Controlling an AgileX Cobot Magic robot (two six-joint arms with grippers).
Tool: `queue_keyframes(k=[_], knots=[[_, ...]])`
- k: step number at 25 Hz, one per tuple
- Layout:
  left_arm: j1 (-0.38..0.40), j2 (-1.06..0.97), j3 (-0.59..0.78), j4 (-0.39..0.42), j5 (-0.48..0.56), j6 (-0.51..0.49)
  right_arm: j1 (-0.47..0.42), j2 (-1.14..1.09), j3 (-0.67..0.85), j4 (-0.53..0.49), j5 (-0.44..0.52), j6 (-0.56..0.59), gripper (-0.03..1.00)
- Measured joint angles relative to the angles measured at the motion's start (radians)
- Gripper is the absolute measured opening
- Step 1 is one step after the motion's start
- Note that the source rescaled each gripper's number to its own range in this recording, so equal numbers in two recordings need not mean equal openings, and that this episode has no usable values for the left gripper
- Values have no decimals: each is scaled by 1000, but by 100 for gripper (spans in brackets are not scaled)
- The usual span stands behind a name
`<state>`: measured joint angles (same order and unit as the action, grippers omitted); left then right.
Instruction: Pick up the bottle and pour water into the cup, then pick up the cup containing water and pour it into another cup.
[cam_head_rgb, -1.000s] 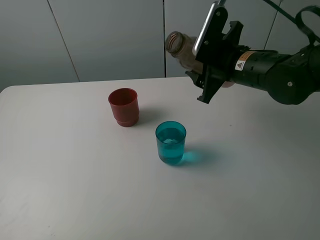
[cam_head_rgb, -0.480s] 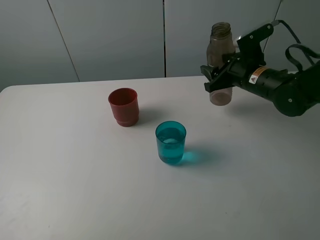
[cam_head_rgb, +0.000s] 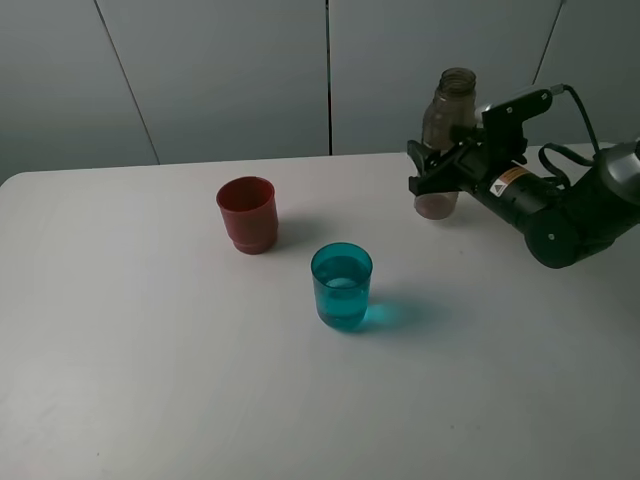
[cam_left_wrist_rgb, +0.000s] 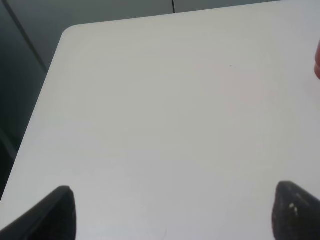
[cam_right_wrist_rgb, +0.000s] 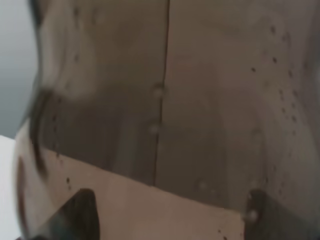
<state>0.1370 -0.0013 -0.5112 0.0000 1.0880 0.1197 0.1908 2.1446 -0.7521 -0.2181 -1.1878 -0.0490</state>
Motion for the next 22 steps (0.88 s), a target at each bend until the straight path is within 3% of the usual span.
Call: queue_keyframes(k=[10, 11, 12, 13, 14, 16, 22], knots=[[0, 0, 0, 0, 0, 0, 0, 30, 0, -6, 10, -22, 1], [0, 0, 0, 0, 0, 0, 0, 30, 0, -6, 10, -20, 15], [0, 0, 0, 0, 0, 0, 0, 30, 0, -6, 5, -20, 57], [0, 0, 0, 0, 0, 0, 0, 30, 0, -6, -3, -20, 79], [0, 0, 0, 0, 0, 0, 0, 30, 0, -6, -10, -20, 91], [0, 0, 0, 0, 0, 0, 0, 24, 0, -6, -11, -13, 98], [0, 0, 0, 0, 0, 0, 0, -93, 6, -11, -11, -1, 99]])
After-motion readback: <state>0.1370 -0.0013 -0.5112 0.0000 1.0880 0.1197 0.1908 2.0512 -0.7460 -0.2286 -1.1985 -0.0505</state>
